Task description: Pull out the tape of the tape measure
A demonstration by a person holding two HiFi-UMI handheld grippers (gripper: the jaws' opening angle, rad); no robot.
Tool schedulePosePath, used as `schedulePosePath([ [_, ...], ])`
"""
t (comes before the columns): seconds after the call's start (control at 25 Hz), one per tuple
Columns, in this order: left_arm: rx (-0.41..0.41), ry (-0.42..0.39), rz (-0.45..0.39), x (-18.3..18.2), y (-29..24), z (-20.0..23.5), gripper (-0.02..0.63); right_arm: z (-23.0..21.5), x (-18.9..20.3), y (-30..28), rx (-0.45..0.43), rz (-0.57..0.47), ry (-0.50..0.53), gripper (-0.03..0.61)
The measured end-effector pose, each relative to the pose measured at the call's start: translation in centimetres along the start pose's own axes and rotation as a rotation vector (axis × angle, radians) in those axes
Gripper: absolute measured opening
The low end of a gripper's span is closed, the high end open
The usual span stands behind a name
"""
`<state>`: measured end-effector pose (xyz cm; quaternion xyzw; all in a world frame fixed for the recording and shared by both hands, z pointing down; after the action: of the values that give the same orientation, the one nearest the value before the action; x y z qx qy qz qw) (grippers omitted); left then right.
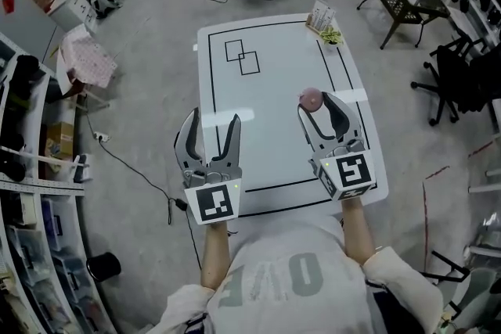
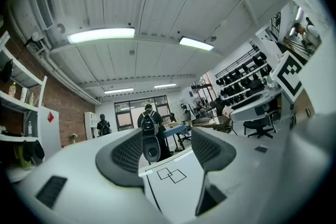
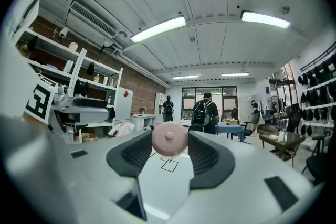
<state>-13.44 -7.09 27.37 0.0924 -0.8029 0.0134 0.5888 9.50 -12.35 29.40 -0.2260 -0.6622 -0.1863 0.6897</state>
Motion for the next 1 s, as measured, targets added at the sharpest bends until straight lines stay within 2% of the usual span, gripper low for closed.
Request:
schedulePosePath([
  [0.16, 0.212, -0.176, -0.039, -0.8, 0.1, -1.3, 0.286, 0.5, -0.9, 0.4, -0.109, 0.005, 0.075, 0.232],
  [0.24, 0.327, -0.246, -0.066, -1.1, 0.4, -2.1, 0.245, 1.1, -1.3, 0.5, -0.185, 0.029, 0.123, 0.232],
  [0.32, 0.431, -0.296, -0.055, -0.7, 0.7, -3.0, 0.158, 1.9, -1.3, 0.5, -0.263, 0.051, 0.174, 0.232],
  [0.36, 0.465, -0.319, -0.040, -0.4, 0.8, -3.4, 0.153, 2.4, -1.2, 0.5, -0.303, 0.059, 0.203, 0.232],
  [0.52, 0.528, -0.371, -0.010, 0.1, 1.2, -4.8, 0.153, 4.2, -0.4, 1.0, -0.398, 0.158, 0.247, 0.232],
  [0.68, 0.591, -0.427, 0.015, 0.6, 1.3, -6.2, 0.150, 5.3, -0.2, 1.0, -0.472, 0.193, 0.319, 0.232],
  [0.8, 0.616, -0.419, 0.006, 0.6, 1.3, -6.7, 0.132, 5.7, 0.0, 1.0, -0.493, 0.196, 0.359, 0.232],
  [1.0, 0.626, -0.418, -0.005, 0.4, 1.2, -6.9, 0.068, 5.6, 0.0, 1.1, -0.500, 0.191, 0.332, 0.232],
])
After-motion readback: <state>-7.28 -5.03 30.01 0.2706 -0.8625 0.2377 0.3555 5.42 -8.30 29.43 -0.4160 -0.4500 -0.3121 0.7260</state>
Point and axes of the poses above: the fingertips, and each gripper's own axes: y backward along the fingers, z to its left, x out of its underside, the point moved 8 cm from there along y, backward along the fingers, and after that the axes turned 2 degrees about -y, right-handed, at the moved point
